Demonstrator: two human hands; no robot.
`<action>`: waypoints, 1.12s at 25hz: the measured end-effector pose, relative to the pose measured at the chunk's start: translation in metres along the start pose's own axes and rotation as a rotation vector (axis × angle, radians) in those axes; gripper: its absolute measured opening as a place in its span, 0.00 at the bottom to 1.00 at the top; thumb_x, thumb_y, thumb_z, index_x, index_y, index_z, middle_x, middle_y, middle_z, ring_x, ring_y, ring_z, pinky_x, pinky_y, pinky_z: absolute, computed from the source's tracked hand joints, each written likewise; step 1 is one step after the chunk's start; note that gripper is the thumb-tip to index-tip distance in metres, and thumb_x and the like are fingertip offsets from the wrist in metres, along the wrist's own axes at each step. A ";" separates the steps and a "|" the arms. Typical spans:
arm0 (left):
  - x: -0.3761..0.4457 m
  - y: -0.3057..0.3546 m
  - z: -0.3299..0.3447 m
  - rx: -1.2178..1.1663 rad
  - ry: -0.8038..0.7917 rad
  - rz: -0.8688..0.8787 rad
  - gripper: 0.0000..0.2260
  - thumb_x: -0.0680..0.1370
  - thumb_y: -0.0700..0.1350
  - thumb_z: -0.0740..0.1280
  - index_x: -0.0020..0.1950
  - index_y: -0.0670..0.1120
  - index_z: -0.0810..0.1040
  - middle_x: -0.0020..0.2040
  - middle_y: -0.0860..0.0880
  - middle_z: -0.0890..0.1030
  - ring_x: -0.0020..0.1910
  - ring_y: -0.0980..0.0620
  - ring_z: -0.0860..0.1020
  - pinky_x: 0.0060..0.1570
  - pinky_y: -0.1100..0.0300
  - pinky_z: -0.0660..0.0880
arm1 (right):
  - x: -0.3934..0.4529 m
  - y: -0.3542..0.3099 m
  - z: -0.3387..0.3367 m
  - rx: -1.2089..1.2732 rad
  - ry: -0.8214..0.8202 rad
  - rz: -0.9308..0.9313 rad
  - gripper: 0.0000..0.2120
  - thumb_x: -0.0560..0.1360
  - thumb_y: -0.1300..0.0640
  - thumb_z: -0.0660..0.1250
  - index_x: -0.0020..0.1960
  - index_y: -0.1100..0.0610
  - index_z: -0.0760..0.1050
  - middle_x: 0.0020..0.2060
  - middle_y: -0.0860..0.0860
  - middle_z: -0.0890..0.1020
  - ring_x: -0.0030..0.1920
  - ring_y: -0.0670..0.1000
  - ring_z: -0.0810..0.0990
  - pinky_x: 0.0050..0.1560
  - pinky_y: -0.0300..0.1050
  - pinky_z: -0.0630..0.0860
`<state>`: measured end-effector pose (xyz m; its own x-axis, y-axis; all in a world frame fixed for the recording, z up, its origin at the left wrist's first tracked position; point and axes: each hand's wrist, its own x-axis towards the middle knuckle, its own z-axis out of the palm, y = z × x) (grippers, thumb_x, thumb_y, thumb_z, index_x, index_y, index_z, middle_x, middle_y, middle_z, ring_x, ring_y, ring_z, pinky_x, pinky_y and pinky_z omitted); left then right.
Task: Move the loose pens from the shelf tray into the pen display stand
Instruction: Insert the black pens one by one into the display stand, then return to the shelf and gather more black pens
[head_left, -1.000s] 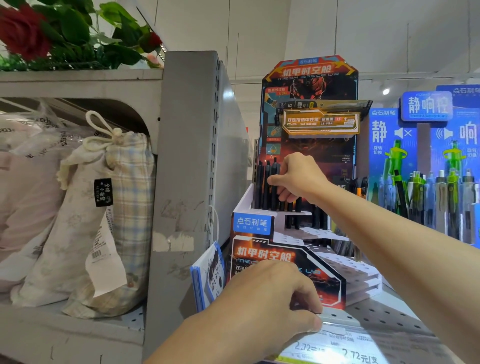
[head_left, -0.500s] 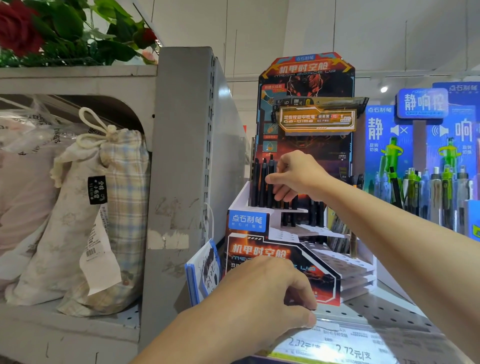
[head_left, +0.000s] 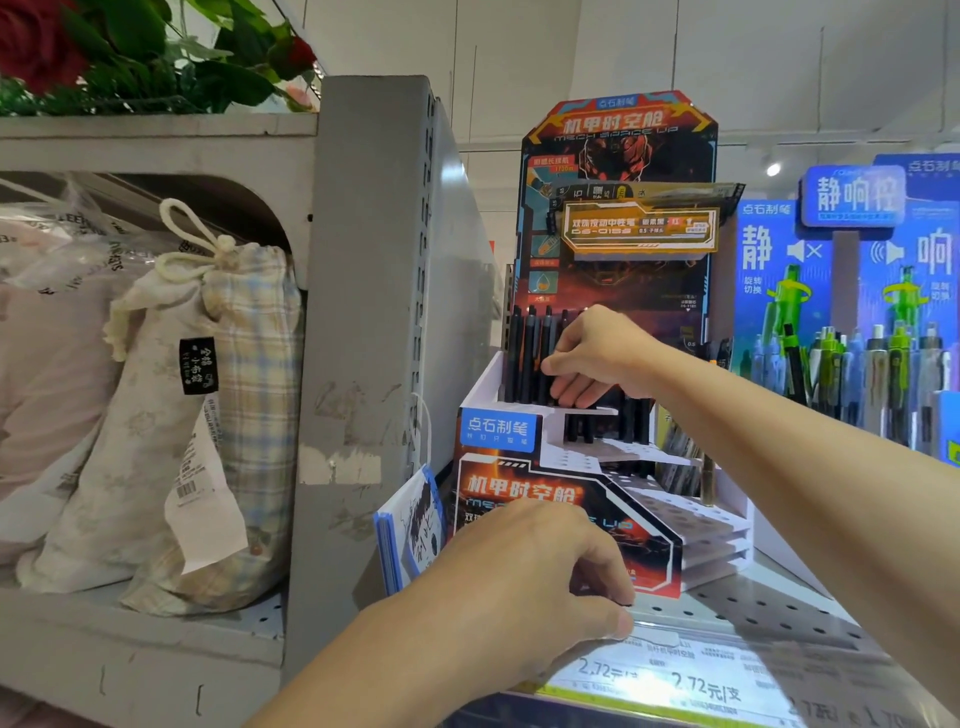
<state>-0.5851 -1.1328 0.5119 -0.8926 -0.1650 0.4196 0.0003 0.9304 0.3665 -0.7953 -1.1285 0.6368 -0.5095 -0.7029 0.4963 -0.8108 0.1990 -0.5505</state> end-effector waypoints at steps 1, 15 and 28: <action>0.000 0.000 0.000 -0.001 0.003 0.001 0.08 0.75 0.55 0.73 0.53 0.57 0.84 0.46 0.61 0.81 0.46 0.64 0.77 0.48 0.64 0.77 | -0.001 0.002 0.001 -0.002 -0.002 -0.007 0.06 0.78 0.61 0.72 0.46 0.65 0.80 0.35 0.59 0.87 0.32 0.52 0.87 0.34 0.46 0.84; 0.006 0.007 0.023 -0.126 0.327 0.124 0.12 0.78 0.61 0.64 0.47 0.56 0.83 0.42 0.58 0.84 0.44 0.58 0.81 0.47 0.53 0.78 | -0.117 -0.009 -0.024 -0.037 0.477 -0.266 0.06 0.76 0.54 0.71 0.45 0.57 0.82 0.36 0.52 0.87 0.37 0.51 0.87 0.46 0.50 0.83; 0.053 0.273 0.188 -0.628 0.186 0.488 0.06 0.76 0.54 0.68 0.49 0.54 0.82 0.38 0.57 0.84 0.40 0.62 0.79 0.42 0.69 0.73 | -0.407 0.114 -0.225 -0.150 0.774 -0.111 0.05 0.79 0.63 0.70 0.45 0.56 0.78 0.39 0.58 0.85 0.41 0.58 0.86 0.44 0.51 0.81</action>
<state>-0.7165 -0.8258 0.4782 -0.6371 0.1081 0.7632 0.6715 0.5639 0.4807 -0.7450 -0.6663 0.5230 -0.4344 -0.0612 0.8986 -0.8708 0.2837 -0.4016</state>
